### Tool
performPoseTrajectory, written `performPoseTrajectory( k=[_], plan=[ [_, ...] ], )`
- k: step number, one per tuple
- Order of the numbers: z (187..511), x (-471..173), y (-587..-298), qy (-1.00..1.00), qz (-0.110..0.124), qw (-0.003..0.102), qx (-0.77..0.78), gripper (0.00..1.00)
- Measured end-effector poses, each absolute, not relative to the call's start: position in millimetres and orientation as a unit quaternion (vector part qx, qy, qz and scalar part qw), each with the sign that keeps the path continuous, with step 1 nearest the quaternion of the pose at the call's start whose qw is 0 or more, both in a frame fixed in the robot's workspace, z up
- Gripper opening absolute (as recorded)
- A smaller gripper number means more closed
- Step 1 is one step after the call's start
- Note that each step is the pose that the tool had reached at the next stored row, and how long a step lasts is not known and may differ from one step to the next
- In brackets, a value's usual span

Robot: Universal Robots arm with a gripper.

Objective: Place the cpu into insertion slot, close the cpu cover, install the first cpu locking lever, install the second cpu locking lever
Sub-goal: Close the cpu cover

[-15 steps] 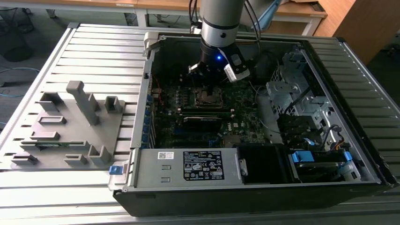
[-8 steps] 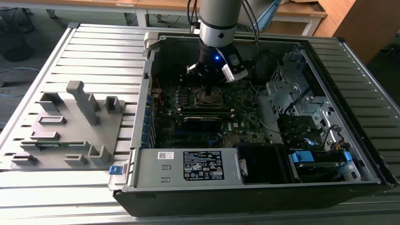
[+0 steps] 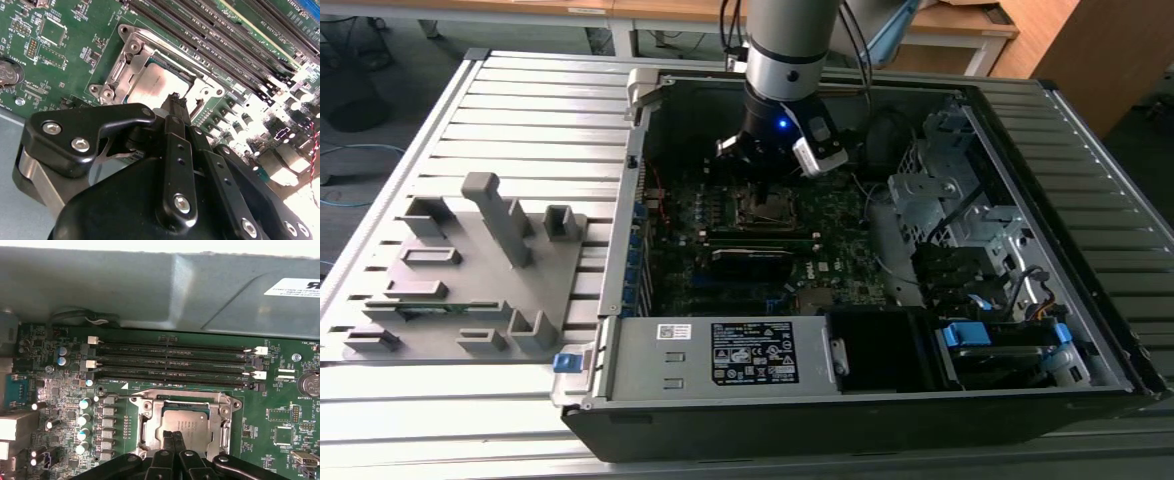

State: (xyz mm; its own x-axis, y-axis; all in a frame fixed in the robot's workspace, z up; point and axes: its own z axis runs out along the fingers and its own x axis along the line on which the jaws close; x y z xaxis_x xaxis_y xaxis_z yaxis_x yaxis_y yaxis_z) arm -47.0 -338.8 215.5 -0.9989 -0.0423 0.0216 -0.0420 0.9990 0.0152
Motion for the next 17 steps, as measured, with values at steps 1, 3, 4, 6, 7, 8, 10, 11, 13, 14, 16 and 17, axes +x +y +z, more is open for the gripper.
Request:
performPoseTrajectory(
  k=[1, 3, 4, 6, 7, 8, 10, 11, 13, 14, 16, 17],
  plan=[
    [215.5, -47.0, -338.8, -1.0, -0.007, 0.011, 0.021, 0.11],
    [214.8, -48.1, -338.8, -1.0, -0.007, 0.011, 0.021, 0.11],
    [214.2, -49.7, -338.9, -1.0, -0.007, 0.011, 0.021, 0.11],
    [213.1, -52.8, -338.8, -1.0, -0.007, 0.011, 0.02, 0.11],
    [212.5, -54.2, -338.8, -1.0, -0.007, 0.011, 0.02, 0.11],
    [211.8, -55.7, -338.8, -1.0, -0.007, 0.011, 0.019, 0.11],
    [209.4, -57.9, -338.8, -1.0, -0.007, 0.011, 0.019, 0.11],
    [208.0, -58.6, -338.8, -1.0, -0.007, 0.011, 0.019, 0.11],
    [206.0, -60.3, -338.9, -1.0, -0.007, 0.011, 0.019, 0.11],
    [205.8, -61.7, -338.9, -1.0, -0.007, 0.011, 0.019, 0.11],
    [205.4, -64.4, -338.8, -1.0, -0.007, 0.01, 0.019, 0.11],
    [204.9, -65.4, -338.8, -1.0, -0.007, 0.01, 0.019, 0.11]
  ],
)
